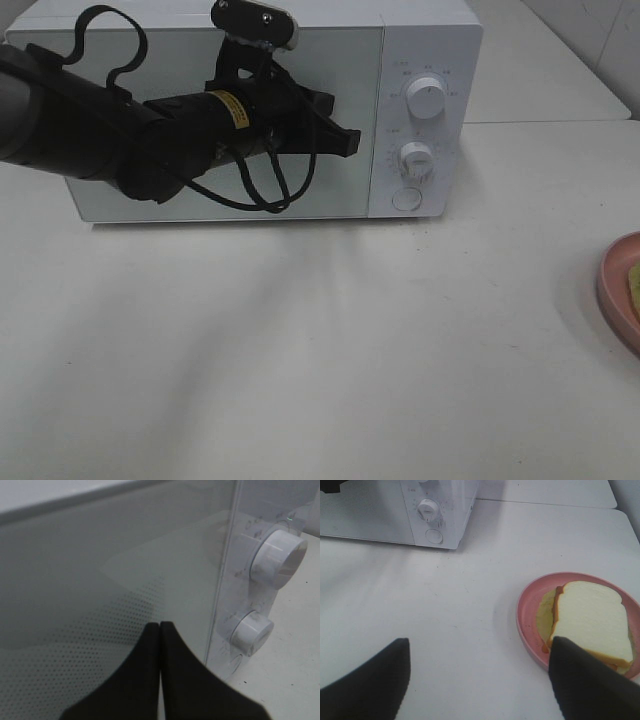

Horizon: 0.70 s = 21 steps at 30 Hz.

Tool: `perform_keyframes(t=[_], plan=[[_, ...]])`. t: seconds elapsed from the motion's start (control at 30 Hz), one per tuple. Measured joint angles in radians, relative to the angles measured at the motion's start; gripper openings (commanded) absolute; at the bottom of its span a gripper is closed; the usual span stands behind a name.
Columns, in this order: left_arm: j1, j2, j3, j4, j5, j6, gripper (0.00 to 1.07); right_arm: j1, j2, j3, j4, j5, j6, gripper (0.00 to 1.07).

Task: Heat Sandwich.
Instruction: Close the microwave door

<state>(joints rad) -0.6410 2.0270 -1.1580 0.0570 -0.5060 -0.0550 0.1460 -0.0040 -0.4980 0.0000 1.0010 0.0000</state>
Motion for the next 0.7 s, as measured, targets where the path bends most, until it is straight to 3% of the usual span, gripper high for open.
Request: perform_keyframes(t=[0.43, 0.7], plan=[[0.0, -0.004, -0.001, -0.004, 0.043, -0.004, 0.0, 0.0, 0.0, 0.0, 0.0, 0.0, 0.0, 0.74], [0.006, -0.057, 0.058, -0.057, 0.052, -0.004, 0.0, 0.0, 0.0, 0.0, 0.0, 0.0, 0.0, 0.74]])
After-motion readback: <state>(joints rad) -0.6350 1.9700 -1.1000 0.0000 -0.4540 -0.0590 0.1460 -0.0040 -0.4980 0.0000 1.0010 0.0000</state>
